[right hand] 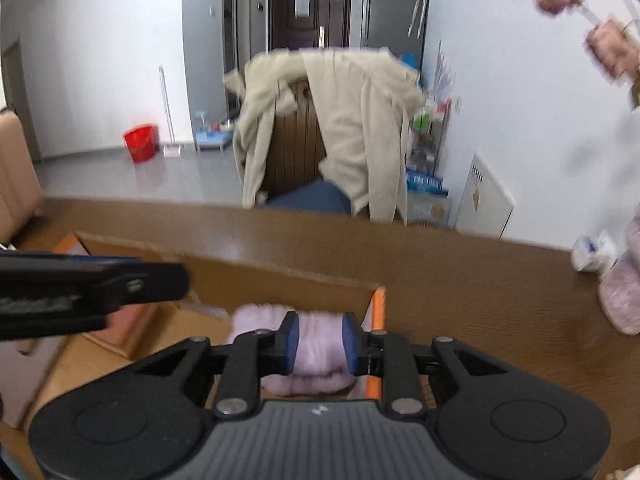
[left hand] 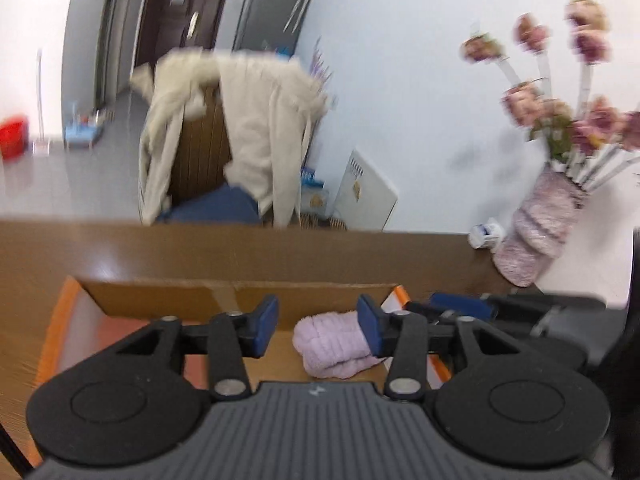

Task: Organize soft objects
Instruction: 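Carry the lavender headband into the box beside the sponge and release, then withdraw both grippers from the box back over the pile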

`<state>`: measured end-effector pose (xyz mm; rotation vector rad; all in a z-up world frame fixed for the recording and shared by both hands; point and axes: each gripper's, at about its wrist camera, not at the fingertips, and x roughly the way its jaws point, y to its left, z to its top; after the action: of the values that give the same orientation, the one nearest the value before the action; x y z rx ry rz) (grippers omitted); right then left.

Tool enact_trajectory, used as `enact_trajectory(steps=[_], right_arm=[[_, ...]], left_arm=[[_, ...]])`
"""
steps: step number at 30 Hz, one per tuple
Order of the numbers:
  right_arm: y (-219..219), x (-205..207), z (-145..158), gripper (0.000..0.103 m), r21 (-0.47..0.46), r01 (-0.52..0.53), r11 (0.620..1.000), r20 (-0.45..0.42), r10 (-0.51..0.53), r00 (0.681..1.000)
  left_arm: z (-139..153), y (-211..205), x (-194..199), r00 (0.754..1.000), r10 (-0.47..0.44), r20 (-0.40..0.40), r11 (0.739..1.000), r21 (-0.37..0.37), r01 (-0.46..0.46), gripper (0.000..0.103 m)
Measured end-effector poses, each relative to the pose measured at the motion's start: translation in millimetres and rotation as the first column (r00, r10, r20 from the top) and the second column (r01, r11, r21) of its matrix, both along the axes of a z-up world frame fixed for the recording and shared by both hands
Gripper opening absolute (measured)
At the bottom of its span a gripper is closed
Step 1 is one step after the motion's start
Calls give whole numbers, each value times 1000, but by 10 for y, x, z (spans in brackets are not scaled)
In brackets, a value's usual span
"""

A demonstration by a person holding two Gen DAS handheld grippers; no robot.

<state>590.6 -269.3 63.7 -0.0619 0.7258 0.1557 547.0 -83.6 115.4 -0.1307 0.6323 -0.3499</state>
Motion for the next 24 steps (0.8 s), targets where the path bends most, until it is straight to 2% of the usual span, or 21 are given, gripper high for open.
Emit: enact_trajectory(steps=[1, 3, 6, 8, 12, 18, 20, 24], right_arm=[[-33, -97, 129, 24, 5, -4, 1000, 21, 4, 1000], [-86, -334, 396, 28, 9, -16, 1000, 72, 15, 997], [-191, -754, 803, 34, 16, -27, 1000, 148, 24, 989], [-276, -1089, 1035, 40, 34, -42, 999, 191, 35, 981], [-395, -1683, 1291, 50, 45, -48, 998, 255, 35, 966], [-427, -2618, 1259, 65, 62, -104, 993, 321, 79, 944], [-395, -2941, 1137, 79, 63, -147, 987, 354, 115, 928], [-254, -3667, 822, 82, 21, -196, 980, 402, 171, 899]], left_arm=[[125, 55, -155, 999, -5, 39, 1000, 16, 5, 56], [362, 154, -473, 995, -14, 99, 999, 47, 9, 73], [680, 320, -984, 984, -16, 177, 997, 77, 2, 77], [831, 424, -1334, 975, -3, 224, 997, 80, -15, 84], [941, 566, -1947, 961, 25, 277, 995, 82, -50, 89], [692, 691, -2877, 924, 91, 372, 990, 64, -123, 96], [552, 689, -3149, 913, 104, 395, 987, 70, -142, 97], [246, 697, -3729, 875, 113, 471, 980, 90, -176, 102]])
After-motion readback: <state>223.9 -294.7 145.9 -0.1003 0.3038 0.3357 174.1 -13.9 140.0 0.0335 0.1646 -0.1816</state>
